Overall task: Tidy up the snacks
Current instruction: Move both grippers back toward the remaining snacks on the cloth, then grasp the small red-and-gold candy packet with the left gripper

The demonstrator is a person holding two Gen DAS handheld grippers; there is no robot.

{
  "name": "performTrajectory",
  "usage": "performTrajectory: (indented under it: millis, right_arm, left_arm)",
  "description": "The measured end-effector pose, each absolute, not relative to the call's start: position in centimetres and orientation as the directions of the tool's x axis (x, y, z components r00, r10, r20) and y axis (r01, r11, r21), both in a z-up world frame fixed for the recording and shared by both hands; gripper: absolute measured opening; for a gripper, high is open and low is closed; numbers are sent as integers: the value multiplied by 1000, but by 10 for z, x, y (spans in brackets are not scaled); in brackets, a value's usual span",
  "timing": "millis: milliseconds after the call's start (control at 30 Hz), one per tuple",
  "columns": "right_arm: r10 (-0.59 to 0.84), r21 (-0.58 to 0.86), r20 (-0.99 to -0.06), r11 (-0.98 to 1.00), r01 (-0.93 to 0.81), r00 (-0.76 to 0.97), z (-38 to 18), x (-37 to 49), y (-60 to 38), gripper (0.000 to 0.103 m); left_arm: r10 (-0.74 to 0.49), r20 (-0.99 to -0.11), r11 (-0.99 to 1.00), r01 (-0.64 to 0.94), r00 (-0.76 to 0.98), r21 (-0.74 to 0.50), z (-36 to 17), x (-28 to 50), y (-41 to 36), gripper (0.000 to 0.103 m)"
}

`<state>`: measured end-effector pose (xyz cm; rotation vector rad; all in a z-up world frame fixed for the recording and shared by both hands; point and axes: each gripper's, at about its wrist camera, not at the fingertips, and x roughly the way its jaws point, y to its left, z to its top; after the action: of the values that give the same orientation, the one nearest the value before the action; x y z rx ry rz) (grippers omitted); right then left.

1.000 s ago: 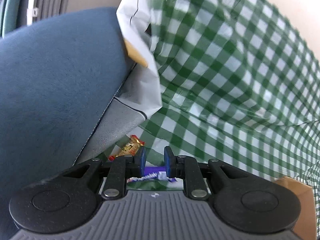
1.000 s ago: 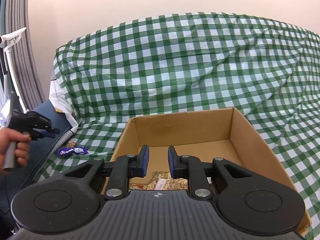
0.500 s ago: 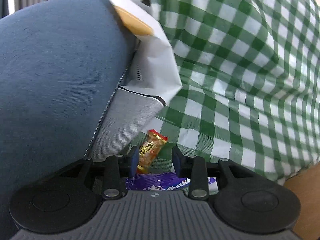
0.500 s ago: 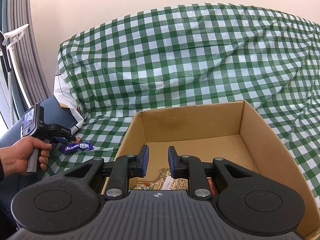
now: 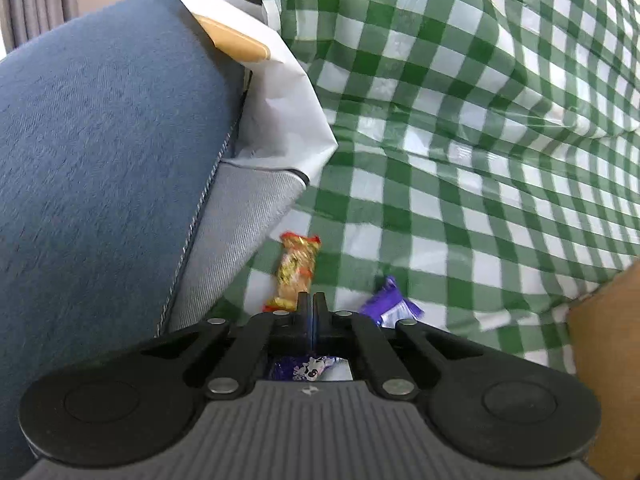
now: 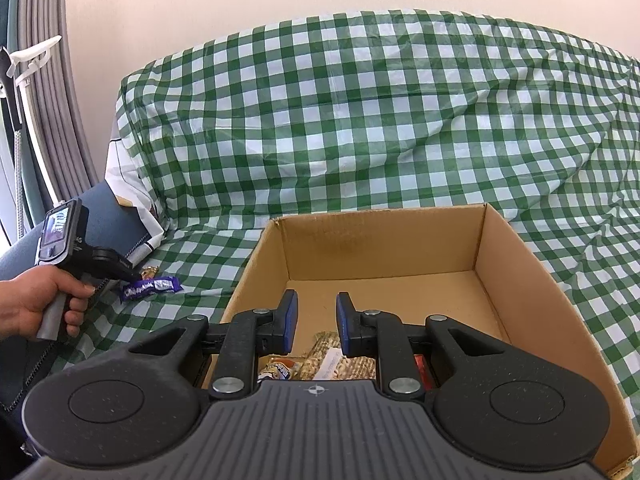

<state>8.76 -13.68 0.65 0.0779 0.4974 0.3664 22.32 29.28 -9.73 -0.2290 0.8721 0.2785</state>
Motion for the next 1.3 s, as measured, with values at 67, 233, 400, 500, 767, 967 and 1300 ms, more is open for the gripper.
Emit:
performTrajectory:
  millis: [67, 233, 400, 500, 767, 967, 1300]
  right_arm:
    - [363, 164, -449, 932, -324, 817, 7, 86, -137, 22]
    - [368, 160, -445, 929, -332, 816, 8, 81, -141, 22]
    - [365, 152, -446, 931, -332, 818, 8, 81, -145, 22]
    - [362, 162, -455, 932, -324, 814, 6, 85, -146, 22]
    - [370, 161, -468, 929, -335, 802, 3, 89, -136, 22]
    - [372, 141, -467, 927, -348, 802, 4, 87, -133, 22]
    - [386, 169, -451, 922, -348, 805, 8, 83, -137, 22]
  left_arm:
    - [125, -777, 940, -324, 617, -106, -95, 217, 294, 0]
    - [160, -746, 925, -362, 647, -116, -90, 215, 298, 11]
    - [194, -729, 924, -373, 656, -90, -95, 231, 296, 33]
    - [220, -732, 931, -363, 645, -40, -102, 241, 292, 43]
    - [223, -770, 943, -333, 598, 15, -116, 250, 290, 25]
    - [186, -769, 955, -297, 612, -5, -103, 239, 279, 20]
    - [-13, -838, 982, -151, 546, -113, -82, 185, 246, 19]
